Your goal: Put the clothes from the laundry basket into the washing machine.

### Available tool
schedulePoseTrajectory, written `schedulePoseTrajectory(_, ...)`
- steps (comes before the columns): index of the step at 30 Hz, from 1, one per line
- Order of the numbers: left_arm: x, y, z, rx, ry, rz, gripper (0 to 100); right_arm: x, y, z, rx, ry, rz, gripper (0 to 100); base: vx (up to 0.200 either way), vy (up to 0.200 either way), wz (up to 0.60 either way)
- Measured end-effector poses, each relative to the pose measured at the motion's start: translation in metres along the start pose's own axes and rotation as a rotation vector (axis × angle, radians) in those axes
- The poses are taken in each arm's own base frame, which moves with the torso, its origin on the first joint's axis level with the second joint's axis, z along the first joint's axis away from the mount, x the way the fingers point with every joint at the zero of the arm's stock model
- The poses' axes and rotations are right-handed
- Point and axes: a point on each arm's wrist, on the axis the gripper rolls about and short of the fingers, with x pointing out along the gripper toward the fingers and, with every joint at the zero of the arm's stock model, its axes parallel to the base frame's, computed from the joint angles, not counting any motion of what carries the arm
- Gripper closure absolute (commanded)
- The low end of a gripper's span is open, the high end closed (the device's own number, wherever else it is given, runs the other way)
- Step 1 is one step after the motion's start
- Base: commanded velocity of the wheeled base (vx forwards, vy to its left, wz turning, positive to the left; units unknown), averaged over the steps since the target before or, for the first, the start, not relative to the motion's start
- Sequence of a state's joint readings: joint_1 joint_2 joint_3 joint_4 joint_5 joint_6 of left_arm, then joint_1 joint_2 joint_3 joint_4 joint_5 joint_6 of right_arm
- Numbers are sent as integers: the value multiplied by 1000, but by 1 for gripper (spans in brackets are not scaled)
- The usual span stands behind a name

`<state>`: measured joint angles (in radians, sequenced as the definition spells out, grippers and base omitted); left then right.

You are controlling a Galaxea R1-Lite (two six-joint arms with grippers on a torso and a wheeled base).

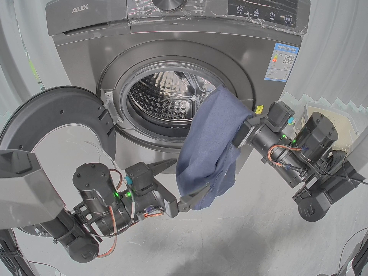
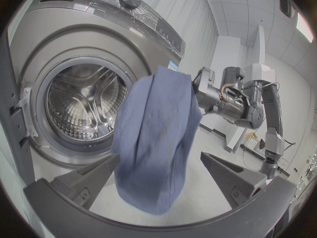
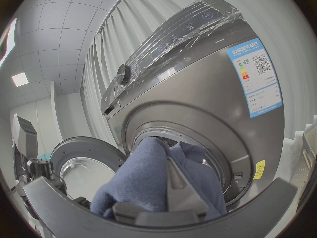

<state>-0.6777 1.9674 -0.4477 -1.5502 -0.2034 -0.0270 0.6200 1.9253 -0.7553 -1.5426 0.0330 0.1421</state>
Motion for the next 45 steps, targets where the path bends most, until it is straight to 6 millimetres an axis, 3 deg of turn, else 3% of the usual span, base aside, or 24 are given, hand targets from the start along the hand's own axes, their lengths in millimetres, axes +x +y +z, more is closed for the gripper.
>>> schedulePoseTrajectory(5, 19, 4, 0, 3, -33, 0, 0, 3, 6, -9, 1, 21, 17, 100, 0, 0, 0)
schedulePoseTrajectory(17, 44, 7, -16, 2, -27, -4, 0, 13, 19, -19, 13, 29, 32, 100, 0, 0, 0)
schedulePoseTrajectory(26, 66, 30, -25, 19, -59, 92, 0, 5, 45, -25, 41, 62, 67, 100, 0, 0, 0)
schedulePoseTrajectory(33, 75, 49, -34, 16, -65, 145, 0, -4, 57, -24, 57, 79, 86, 100, 0, 0, 0)
schedulePoseTrajectory(45, 83, 53, -49, 6, -46, 148, 0, -7, 67, -20, 73, 81, 99, 100, 0, 0, 0)
